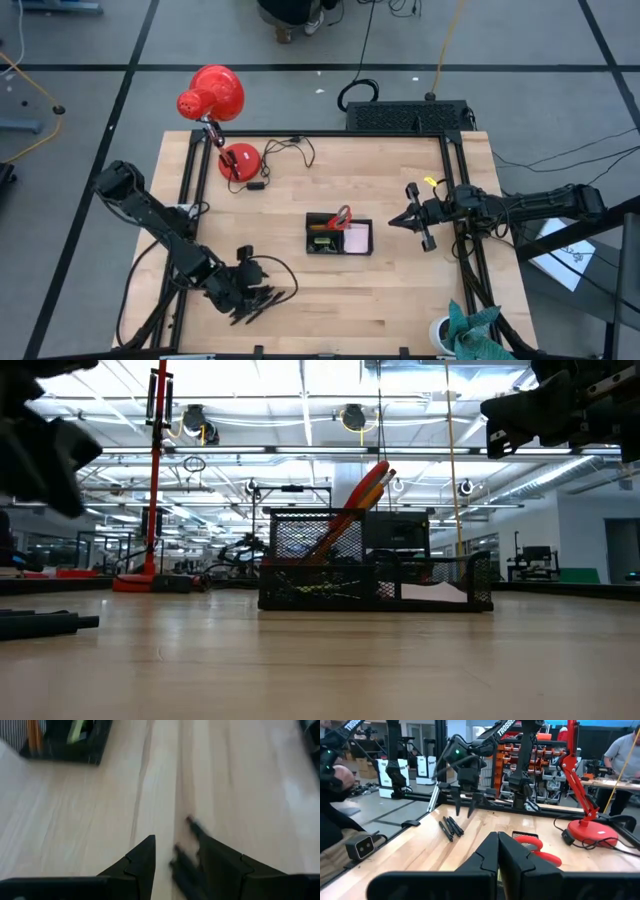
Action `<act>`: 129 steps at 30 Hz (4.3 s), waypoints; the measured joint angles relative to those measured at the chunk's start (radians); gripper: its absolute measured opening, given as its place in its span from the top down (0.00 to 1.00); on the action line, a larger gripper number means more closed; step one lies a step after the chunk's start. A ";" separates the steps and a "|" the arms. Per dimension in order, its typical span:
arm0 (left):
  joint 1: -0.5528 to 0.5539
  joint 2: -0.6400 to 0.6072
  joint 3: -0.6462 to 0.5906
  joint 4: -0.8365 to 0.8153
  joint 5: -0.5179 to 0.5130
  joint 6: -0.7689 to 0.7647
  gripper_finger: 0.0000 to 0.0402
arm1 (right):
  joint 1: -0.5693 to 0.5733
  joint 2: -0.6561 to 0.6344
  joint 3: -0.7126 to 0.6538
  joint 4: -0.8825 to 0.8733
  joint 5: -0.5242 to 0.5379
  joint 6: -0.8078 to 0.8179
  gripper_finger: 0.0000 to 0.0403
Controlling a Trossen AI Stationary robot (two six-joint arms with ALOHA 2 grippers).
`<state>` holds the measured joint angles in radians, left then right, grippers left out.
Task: Pick and place office supplies into organizer
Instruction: Put the black pen into the black desk organizer
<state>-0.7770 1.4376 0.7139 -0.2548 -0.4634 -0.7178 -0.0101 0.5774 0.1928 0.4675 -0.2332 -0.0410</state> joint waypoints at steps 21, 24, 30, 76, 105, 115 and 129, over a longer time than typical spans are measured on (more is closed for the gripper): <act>-0.007 0.032 0.032 0.254 -0.027 0.010 0.61 | 0.008 0.000 0.000 -0.056 -0.083 0.056 1.00; 0.008 0.117 0.134 0.090 0.020 -0.041 0.61 | 0.008 0.000 0.000 -0.032 -0.083 0.052 1.00; 0.053 0.313 0.361 -0.242 0.206 -0.175 0.61 | 0.008 0.000 0.000 -0.001 -0.083 0.048 1.00; 0.139 0.509 0.520 -0.323 0.416 -0.050 0.49 | 0.008 0.000 0.000 -0.001 -0.083 0.082 1.00; 0.136 0.499 0.487 -0.301 0.458 -0.015 0.49 | 0.008 0.000 0.000 -0.001 -0.083 0.082 1.00; 0.137 0.496 0.415 -0.193 0.440 -0.016 0.65 | 0.008 0.000 0.000 -0.001 -0.081 0.082 1.00; 0.133 0.502 0.410 -0.116 0.399 0.108 0.95 | 0.008 0.000 0.000 -0.001 -0.079 0.082 1.00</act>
<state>-0.6438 1.9391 1.1236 -0.3708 -0.0640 -0.6103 -0.0017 0.5774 0.1928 0.4667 -0.3126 0.0410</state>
